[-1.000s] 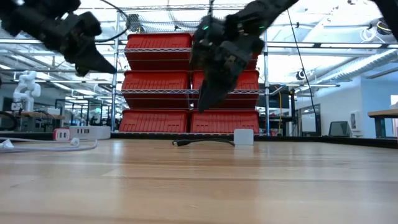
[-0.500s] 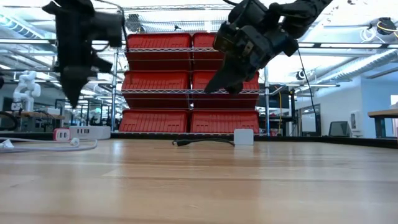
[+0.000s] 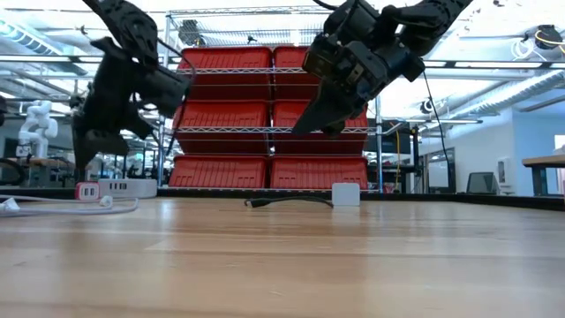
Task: Insert USB
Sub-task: Insert the red charger adapter into the right outlet extension
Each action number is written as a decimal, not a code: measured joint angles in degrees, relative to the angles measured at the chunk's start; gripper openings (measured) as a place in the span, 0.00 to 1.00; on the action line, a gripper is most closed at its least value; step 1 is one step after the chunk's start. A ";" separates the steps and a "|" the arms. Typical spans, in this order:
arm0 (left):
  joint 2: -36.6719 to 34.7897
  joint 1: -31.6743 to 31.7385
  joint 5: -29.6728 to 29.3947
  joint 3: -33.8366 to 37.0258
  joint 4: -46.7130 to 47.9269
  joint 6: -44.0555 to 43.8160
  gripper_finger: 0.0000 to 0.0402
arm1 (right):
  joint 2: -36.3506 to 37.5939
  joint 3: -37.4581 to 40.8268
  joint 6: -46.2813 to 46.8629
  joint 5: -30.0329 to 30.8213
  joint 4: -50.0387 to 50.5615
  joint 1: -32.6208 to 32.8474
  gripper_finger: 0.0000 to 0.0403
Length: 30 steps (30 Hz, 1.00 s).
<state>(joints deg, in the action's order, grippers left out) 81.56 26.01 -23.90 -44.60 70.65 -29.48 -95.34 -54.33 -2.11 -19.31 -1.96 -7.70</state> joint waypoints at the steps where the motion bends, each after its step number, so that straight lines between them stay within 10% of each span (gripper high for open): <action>1: 0.65 0.69 0.00 0.00 -0.47 0.40 0.00 | 0.00 0.00 -0.07 0.00 -0.01 0.00 0.00; 22: 6.82 4.48 12.30 1.95 -17.45 9.22 0.00 | -0.01 -0.04 -0.72 -0.02 0.09 0.00 0.00; 30: 3.37 2.18 1.76 -3.77 -12.26 8.21 0.00 | -0.01 -0.04 -0.37 -0.03 0.07 0.00 0.00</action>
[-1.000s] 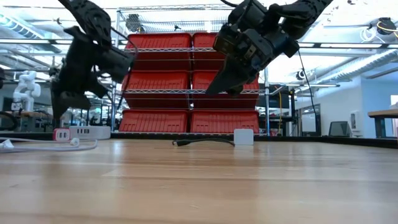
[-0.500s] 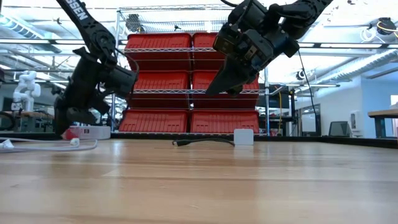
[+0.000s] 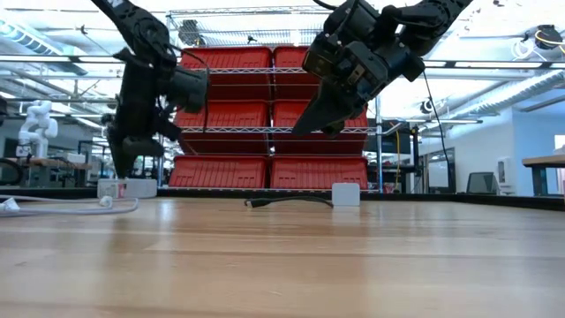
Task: Insert USB
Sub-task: Insert the red charger adapter into the right outlet extension
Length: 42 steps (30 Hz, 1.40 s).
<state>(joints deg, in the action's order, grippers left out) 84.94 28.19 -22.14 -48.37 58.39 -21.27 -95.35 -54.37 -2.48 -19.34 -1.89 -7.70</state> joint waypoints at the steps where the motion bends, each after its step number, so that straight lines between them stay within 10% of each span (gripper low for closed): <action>1: -0.65 0.75 -1.48 -0.51 1.76 -0.82 0.00 | 0.00 0.00 0.00 -0.01 0.00 0.00 0.00; 10: -3.90 10.38 -4.68 0.74 5.88 -3.42 0.00 | 0.00 0.00 0.00 -0.01 0.02 0.00 0.00; 27: -2.09 14.46 10.25 7.00 -18.02 4.18 0.00 | -0.02 0.00 -0.09 -0.01 -0.02 0.00 0.00; 42: -2.09 15.93 7.39 6.98 -41.60 8.43 0.00 | -0.02 0.00 0.28 1.45 -0.02 -0.13 0.00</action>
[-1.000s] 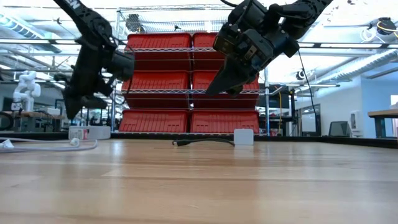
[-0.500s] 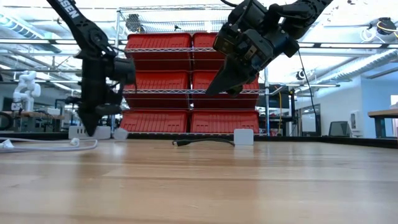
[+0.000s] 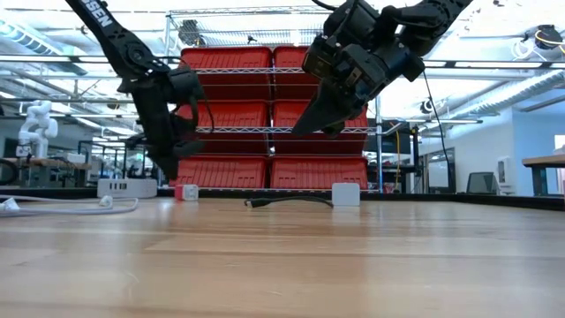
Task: Insert USB
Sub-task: Insert the red charger adapter into the right outlet extension
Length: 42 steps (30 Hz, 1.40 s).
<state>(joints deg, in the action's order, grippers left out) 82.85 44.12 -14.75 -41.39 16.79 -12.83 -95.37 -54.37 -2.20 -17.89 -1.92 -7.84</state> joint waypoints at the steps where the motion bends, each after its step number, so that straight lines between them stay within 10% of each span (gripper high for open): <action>1: 0.00 0.48 1.10 -0.02 -1.13 0.37 0.00 | 0.00 0.00 0.00 0.00 0.00 0.00 0.00; 21: 3.30 -7.14 26.81 -0.02 -4.07 -2.99 0.00 | 4.81 -0.02 1.34 -0.48 3.81 0.02 0.00; 42: -3.39 -8.51 14.95 12.37 -23.52 -3.15 0.00 | 5.21 -0.07 10.56 7.91 -1.34 -4.26 0.33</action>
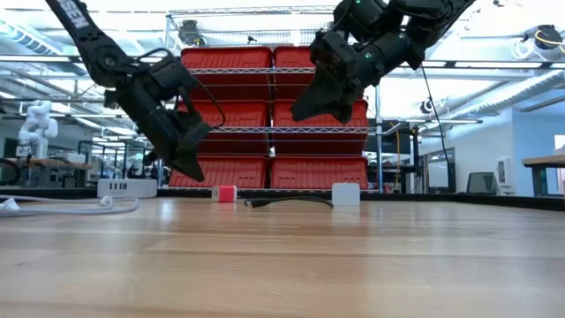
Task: Insert USB
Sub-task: Insert the red charger adapter into the right outlet extension
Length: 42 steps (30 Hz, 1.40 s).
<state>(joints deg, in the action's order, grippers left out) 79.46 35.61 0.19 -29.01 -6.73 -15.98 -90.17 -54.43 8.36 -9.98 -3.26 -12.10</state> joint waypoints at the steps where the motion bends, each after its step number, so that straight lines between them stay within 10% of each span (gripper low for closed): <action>1: 1.00 0.48 0.23 0.19 -1.20 0.27 0.00 | -0.23 0.00 0.02 0.03 -0.58 0.00 0.33; 18: 9.92 -4.97 13.23 0.30 -14.42 -3.48 0.00 | -0.79 0.04 9.45 6.00 -1.72 0.11 0.34; 31: 2.14 -6.96 -1.24 5.40 -19.27 -3.94 0.00 | -16.43 -1.69 10.81 14.84 -20.29 0.08 0.56; 42: -10.03 -4.78 -1.89 17.68 -31.86 -3.17 0.00 | -30.76 -14.56 6.62 29.19 -20.22 0.44 0.72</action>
<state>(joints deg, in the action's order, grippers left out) 69.43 30.83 -1.69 -11.33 -38.59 -19.16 -120.93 -69.00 14.99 19.21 -23.48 -11.66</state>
